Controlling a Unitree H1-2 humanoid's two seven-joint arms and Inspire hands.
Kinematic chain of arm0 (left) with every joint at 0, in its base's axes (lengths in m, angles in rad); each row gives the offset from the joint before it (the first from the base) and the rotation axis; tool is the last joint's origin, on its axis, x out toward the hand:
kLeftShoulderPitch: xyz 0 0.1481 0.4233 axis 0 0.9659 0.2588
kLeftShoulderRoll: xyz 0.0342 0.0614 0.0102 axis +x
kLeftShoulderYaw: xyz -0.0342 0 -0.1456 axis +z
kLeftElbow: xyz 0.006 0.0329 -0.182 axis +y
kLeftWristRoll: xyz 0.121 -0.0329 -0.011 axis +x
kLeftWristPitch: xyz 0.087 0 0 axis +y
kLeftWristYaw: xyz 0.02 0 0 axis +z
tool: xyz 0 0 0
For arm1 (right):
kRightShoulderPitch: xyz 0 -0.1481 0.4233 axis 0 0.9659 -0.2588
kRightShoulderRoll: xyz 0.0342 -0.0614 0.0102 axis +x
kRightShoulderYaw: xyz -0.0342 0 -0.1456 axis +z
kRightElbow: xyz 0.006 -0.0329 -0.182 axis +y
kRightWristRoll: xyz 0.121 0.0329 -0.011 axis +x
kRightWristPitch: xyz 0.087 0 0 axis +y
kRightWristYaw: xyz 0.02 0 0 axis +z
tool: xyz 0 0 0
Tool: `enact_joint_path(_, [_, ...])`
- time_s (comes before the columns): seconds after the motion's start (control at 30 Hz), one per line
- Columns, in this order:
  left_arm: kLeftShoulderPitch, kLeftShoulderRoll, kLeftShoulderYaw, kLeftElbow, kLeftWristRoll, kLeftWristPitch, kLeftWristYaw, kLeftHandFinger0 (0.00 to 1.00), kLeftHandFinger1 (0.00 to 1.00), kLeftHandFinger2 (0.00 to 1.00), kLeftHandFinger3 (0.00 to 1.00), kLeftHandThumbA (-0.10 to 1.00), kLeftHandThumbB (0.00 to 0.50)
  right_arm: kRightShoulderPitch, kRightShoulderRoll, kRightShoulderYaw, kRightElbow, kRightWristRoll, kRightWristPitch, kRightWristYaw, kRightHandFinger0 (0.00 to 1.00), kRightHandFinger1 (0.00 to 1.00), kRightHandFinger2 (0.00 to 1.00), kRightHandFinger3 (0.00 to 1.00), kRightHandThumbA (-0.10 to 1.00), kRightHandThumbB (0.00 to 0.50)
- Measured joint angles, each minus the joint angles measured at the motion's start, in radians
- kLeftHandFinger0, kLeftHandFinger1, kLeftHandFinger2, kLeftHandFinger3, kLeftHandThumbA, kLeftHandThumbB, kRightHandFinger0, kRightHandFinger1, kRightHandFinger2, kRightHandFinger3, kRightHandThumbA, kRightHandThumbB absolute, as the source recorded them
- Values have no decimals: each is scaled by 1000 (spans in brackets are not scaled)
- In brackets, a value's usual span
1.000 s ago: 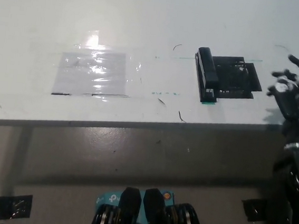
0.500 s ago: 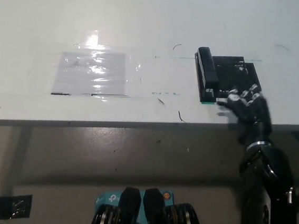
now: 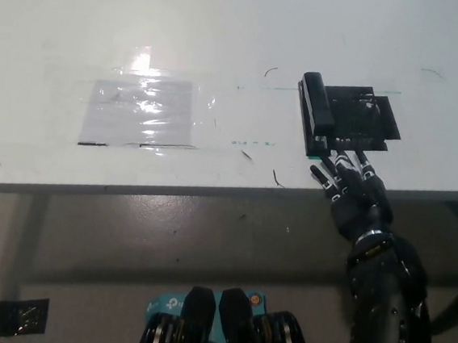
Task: A stapler is kept infront of the robot on the black mark on the desk and the robot uses its right hand to lift the top of the stapler to open it
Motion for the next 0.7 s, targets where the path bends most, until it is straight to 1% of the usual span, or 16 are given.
enact_joint_path(0.03, [0,0,0,0,0,0,0,583,614,765,948,290,110,0,1,-1,0,26,0,-14,660,775,968,1000,422,0])
enact_joint_path(0.13, [1,0,0,-1,0,0,0,577,610,761,953,286,114,-1,2,-1,0,80,-1,-51,662,789,966,1000,445,0])
enact_joint_path(0.17, [1,0,0,-1,0,0,0,597,618,762,947,297,141,-1,2,0,0,95,-1,-63,676,803,962,1000,449,0])
enact_joint_path(0.23, [1,0,0,-1,0,0,0,608,610,758,919,305,147,-2,1,3,0,120,-1,-80,692,814,964,1000,446,0])
enact_joint_path(0.3, [1,0,0,-1,0,0,-1,604,600,752,911,304,156,-5,1,6,1,141,-1,-94,683,817,957,1000,443,0])
enact_joint_path(0.33, [1,0,0,-1,0,0,-1,582,584,741,905,305,150,-8,0,6,4,152,-1,-101,678,814,954,1000,438,0])
enact_joint_path(0.37, [1,0,0,-1,0,0,-1,585,587,747,907,302,147,-10,0,7,6,159,-1,-106,688,825,963,1000,430,0])
enact_joint_path(0.4, [1,0,0,-1,0,0,-1,581,592,767,930,284,131,-12,0,8,10,164,-1,-110,700,830,968,1000,419,0])
enact_joint_path(0.43, [1,0,0,-1,0,0,-1,610,619,793,954,291,129,-17,-1,8,15,168,-1,-114,712,825,962,1000,410,0])
enact_joint_path(0.47, [1,0,0,-1,0,0,-1,598,609,794,957,291,125,-23,-1,8,22,169,-1,-118,708,817,945,1000,405,0])
enact_joint_path(0.53, [0,0,0,-1,0,0,-2,588,598,771,946,295,124,-42,-1,7,46,172,-1,-122,691,796,938,1000,399,0])
enact_joint_path(0.57, [0,0,0,-1,0,0,-2,606,603,768,933,297,126,-53,-2,7,57,173,0,-123,672,786,933,1000,399,0])
enact_joint_path(0.6, [0,0,-1,-1,0,0,-2,606,599,768,934,296,125,-60,-1,7,64,175,0,-123,666,783,934,1000,399,0])
enact_joint_path(0.63, [0,0,-2,-1,0,0,-2,606,609,794,934,293,122,-73,-1,7,78,176,2,-123,660,780,918,1000,407,0])
enact_joint_path(0.7, [1,0,-2,-1,0,0,-2,601,607,781,912,289,143,-95,-1,7,102,176,6,-123,649,762,913,1000,415,0])
